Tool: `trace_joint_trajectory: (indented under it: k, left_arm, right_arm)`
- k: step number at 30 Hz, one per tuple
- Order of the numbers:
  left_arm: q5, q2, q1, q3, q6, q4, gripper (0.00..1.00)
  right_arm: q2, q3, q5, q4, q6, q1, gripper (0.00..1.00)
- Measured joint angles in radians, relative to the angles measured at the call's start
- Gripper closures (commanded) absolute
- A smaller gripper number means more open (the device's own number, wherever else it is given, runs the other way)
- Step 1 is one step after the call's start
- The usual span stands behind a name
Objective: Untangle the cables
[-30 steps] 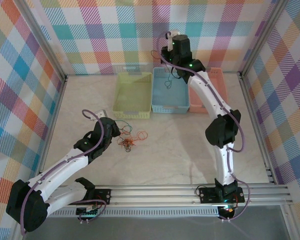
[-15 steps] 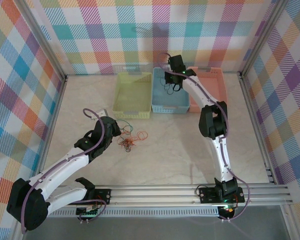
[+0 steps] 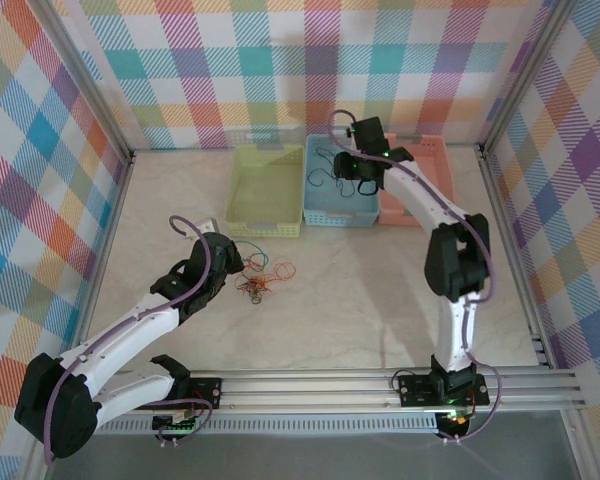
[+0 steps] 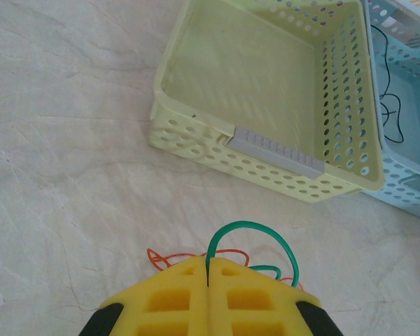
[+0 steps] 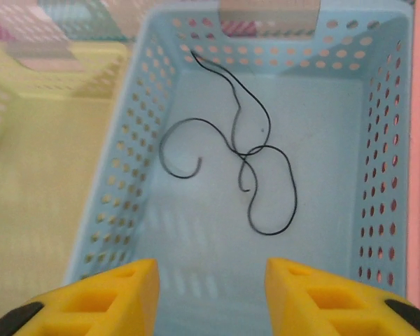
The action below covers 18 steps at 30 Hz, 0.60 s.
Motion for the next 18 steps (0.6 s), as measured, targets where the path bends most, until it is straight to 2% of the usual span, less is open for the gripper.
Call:
trace_joint_trajectory:
  k: [3, 5, 8, 14, 18]
  left_arm:
    - [0.011, 0.002, 0.000, 0.001, 0.004, 0.000, 1.00]
    - [0.025, 0.007, 0.000, 0.005, 0.007, 0.000, 1.00]
    - [0.044, 0.018, 0.000, 0.015, 0.013, 0.001, 1.00]
    - [0.082, 0.035, 0.000, 0.024, 0.026, 0.001, 1.00]
    - [0.096, 0.040, 0.000, 0.026, 0.030, 0.001, 1.00]
  right_arm:
    - [-0.148, -0.172, -0.071, 0.092, 0.017, 0.002, 0.57]
    - [-0.237, -0.299, -0.146, 0.169, 0.011, 0.010, 0.65]
    - [-0.338, -0.491, -0.267, 0.280, -0.027, 0.046, 0.65]
    - [-0.399, -0.767, -0.418, 0.416, -0.155, 0.174, 0.62]
    - [-0.389, -0.882, -0.488, 0.497, -0.206, 0.225, 0.57]
